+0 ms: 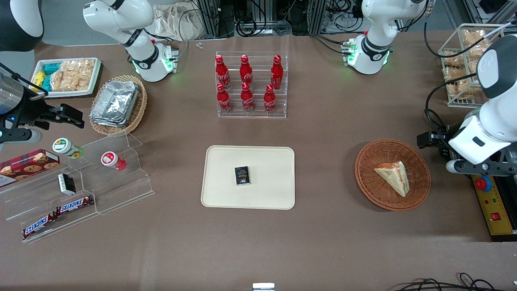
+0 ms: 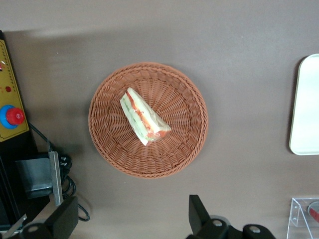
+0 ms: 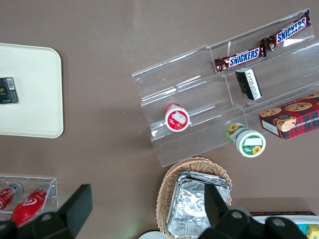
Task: Place sandwich from basket to tray
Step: 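Lower the open left gripper toward the wrapped sandwich in the basket, then close the left gripper on the sandwich's wrapped edge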
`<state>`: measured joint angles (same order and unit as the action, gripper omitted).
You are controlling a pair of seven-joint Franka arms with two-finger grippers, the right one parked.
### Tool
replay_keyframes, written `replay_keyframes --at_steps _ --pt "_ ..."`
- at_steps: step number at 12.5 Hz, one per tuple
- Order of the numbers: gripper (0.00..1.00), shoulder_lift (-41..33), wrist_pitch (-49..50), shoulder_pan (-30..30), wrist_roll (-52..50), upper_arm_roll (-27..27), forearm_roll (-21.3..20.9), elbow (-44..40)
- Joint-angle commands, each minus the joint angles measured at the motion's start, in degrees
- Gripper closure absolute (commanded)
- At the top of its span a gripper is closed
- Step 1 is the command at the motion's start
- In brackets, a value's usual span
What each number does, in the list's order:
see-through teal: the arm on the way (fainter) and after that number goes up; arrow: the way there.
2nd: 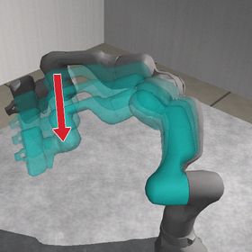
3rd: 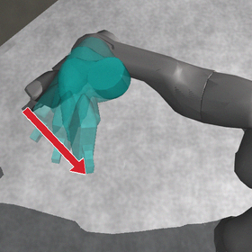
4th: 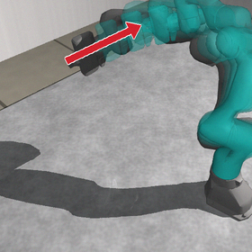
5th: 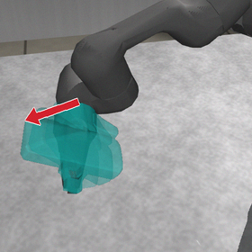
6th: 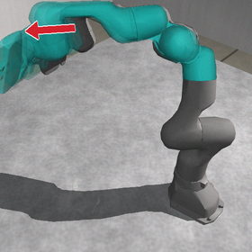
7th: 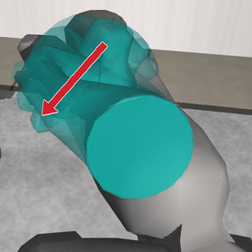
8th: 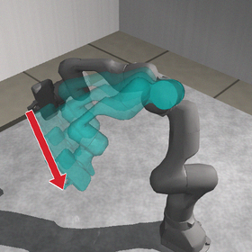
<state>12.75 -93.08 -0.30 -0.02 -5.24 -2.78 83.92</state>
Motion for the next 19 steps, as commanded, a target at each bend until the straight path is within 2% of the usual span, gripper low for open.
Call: replay_keyframes --at_steps 1,5,7,10,12,17,19 --pt "0.0 1.58 1.06 0.13 -1.12 0.05 -0.91 -2.8" --pt "0.0 4.2 0.88 -0.22 -2.34 0.22 -1.35 -2.53" --pt "0.0 4.92 -2.7 -0.48 -13.27 0.31 -1.0 -0.79" --pt "0.0 3.78 -16.3 -0.66 -33.83 0.4 0.57 10.0" --pt "0.0 4.39 -20.72 -0.84 -43.45 0.4 1.2 13.28" --pt "0.0 6.85 -32.06 -0.84 -44.71 1.36 0.76 23.55" --pt "0.0 7.81 -32.96 -0.84 -44.63 1.89 0.41 24.89"
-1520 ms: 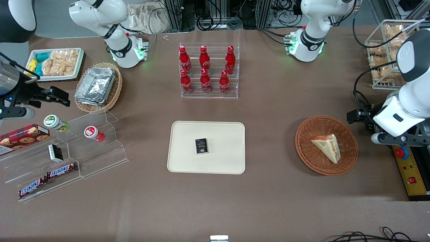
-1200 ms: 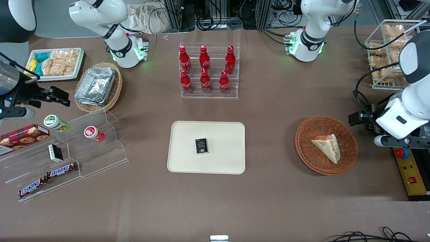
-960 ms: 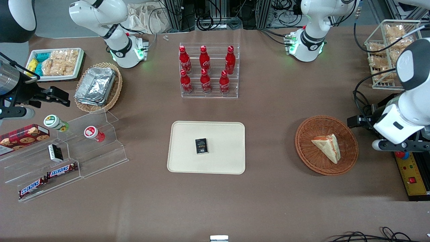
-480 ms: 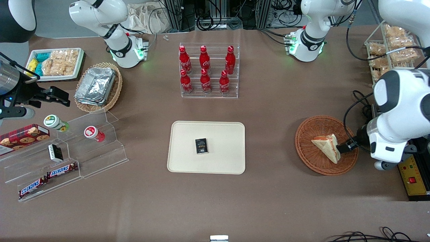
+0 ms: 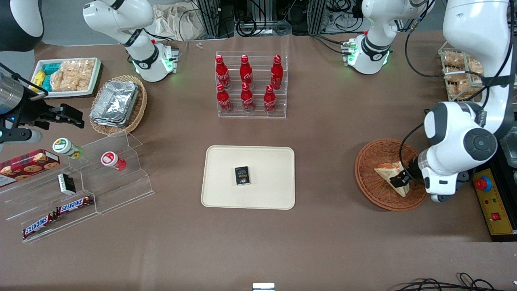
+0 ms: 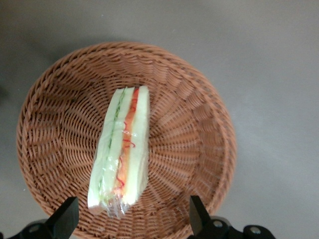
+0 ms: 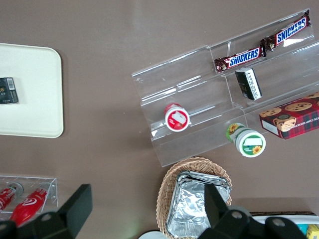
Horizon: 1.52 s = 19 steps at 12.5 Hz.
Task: Place sandwich from basket to tray
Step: 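Close the left gripper on the sandwich's wrapped edge, then lift the sandwich out of the basket with the left gripper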
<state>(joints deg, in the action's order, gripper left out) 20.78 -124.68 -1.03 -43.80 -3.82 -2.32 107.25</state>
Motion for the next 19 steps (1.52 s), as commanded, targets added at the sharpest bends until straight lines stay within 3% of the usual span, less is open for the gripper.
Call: replay_keyframes --at_steps 1,8,9,10,11,12,16,19 --pt "0.0 0.57 -1.44 -0.11 -0.85 0.48 -0.14 1.56" --pt "0.0 3.83 -6.43 -0.11 -1.02 1.19 -0.14 4.01" --pt "0.04 4.27 -7.93 -0.11 -1.02 1.27 -0.14 4.37" --pt "0.39 4.79 -8.12 -0.11 -2.07 1.28 -0.05 4.11" --pt "0.86 5.06 -8.21 -0.02 -3.47 1.28 -0.14 3.84" --pt "1.0 5.06 -8.29 -0.02 -4.01 1.19 -0.14 3.76" --pt "1.0 3.05 -6.81 0.24 -3.66 1.1 -0.23 2.35" --pt "1.0 0.94 2.39 0.86 -3.4 0.66 -0.23 -3.34"
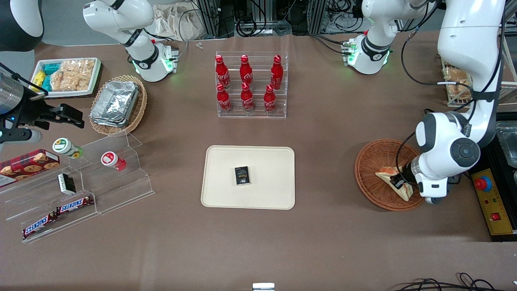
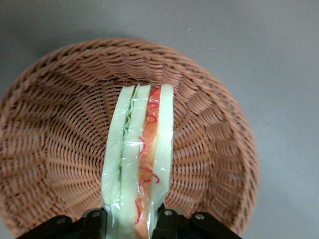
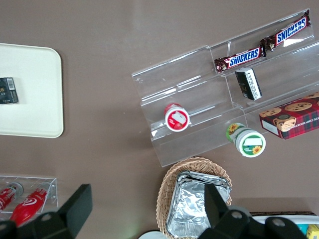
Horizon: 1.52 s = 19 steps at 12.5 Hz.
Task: Place sandwich from basket to tray
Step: 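Lift the sandwich out of the basket with the left gripper, then carry the sandwich over the cream tray beside the black box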
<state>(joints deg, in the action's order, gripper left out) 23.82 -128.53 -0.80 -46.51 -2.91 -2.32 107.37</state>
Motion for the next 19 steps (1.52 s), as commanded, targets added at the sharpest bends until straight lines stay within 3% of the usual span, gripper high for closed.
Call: replay_keyframes --at_steps 1,4,6,10,12,19 --pt "1.0 -2.02 11.4 1.14 -0.68 -0.78 -0.14 -7.66" --pt "1.0 -0.45 25.48 4.48 0.71 -3.67 0.13 -22.25" --pt "1.0 1.57 26.57 7.9 7.54 -5.78 0.21 -27.29" --pt "1.0 9.9 25.78 18.17 9.07 -6.94 -0.05 -34.49" --pt "1.0 15.97 25.61 22.75 8.99 -6.94 -3.02 -38.19" --pt "1.0 26.61 11.04 30.06 5.83 -6.85 -4.27 -38.82"
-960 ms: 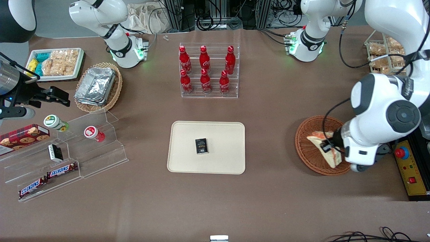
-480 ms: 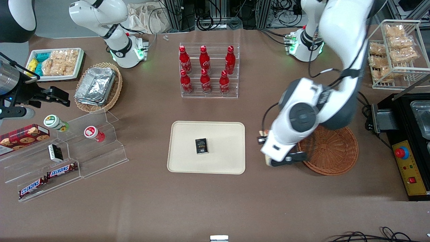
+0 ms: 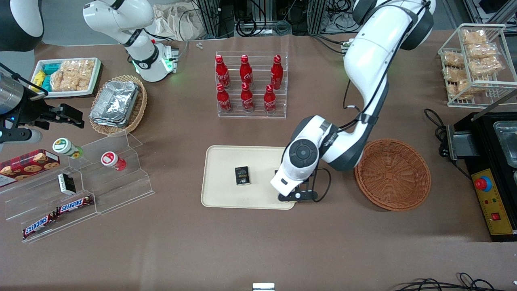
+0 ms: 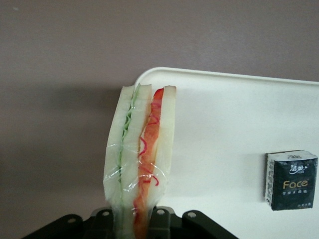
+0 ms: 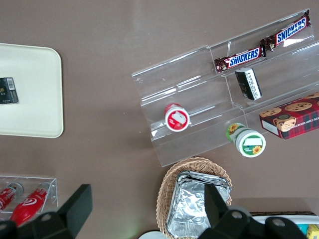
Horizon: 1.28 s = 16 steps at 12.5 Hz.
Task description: Place sandwich from basket to tray
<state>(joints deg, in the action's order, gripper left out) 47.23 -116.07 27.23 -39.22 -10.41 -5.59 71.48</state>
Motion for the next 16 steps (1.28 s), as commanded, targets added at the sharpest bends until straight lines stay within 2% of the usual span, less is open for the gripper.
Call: replay_keyframes --at_steps 1,2,3,4,6,10,12,13,15,16 --pt "1.0 4.96 -3.18 3.17 -1.91 0.74 -1.09 -3.62" --pt "0.94 6.02 -4.24 3.35 -1.83 0.74 -1.09 -3.71" --pt "0.14 6.03 -4.34 3.27 -2.0 0.74 -1.01 -3.63" --pt "0.0 5.6 -4.25 3.36 -2.0 0.83 -1.27 -3.63" --pt "0.0 3.5 -3.03 3.09 -2.0 0.92 -1.36 -3.54" --pt "0.0 -4.93 9.78 2.39 -1.48 4.59 -1.27 -3.1" --pt "0.0 -9.15 15.86 -1.1 -1.04 5.22 0.04 -1.97" --pt "0.0 -12.65 15.7 -3.48 0.18 4.96 0.22 0.83" --pt "0.0 -19.86 17.44 -7.26 6.4 5.05 4.51 5.32" --pt "0.0 -23.81 19.46 -9.54 9.91 5.05 4.97 8.3"
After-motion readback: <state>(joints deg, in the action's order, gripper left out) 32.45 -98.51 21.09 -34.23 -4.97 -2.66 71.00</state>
